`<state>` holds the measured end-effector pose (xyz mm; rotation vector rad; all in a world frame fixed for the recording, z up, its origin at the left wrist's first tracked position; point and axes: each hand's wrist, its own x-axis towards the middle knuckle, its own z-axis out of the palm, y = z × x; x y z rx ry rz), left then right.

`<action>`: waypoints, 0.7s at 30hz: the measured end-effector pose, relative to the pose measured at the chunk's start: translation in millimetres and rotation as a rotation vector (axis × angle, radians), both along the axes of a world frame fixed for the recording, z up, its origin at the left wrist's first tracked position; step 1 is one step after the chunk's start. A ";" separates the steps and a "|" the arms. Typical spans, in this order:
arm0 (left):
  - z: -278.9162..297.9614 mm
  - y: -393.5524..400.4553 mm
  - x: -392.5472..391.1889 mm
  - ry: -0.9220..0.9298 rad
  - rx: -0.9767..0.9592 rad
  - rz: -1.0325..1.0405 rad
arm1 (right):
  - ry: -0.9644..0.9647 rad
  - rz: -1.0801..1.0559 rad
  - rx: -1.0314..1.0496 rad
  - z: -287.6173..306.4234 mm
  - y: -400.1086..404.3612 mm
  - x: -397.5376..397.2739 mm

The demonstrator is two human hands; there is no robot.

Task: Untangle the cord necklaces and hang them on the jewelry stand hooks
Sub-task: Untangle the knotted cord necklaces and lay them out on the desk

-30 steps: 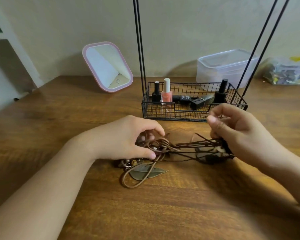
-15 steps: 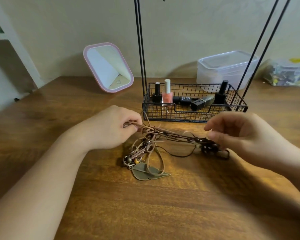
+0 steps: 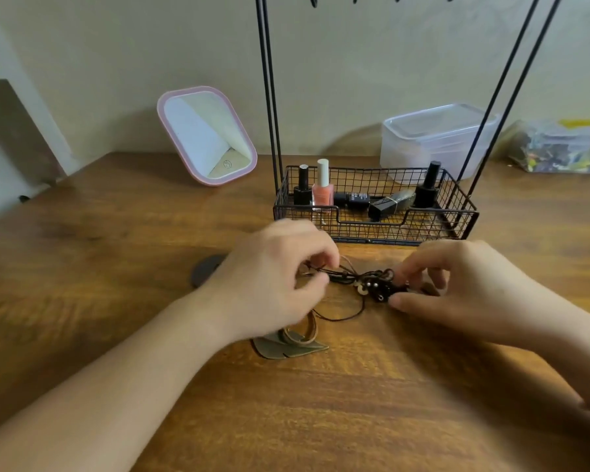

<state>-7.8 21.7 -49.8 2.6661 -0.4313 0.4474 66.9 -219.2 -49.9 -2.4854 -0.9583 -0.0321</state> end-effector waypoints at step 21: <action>-3.3 -2.8 3.2 0.283 -0.505 -0.244 | 0.745 0.009 0.693 -1.3 11.8 -5.0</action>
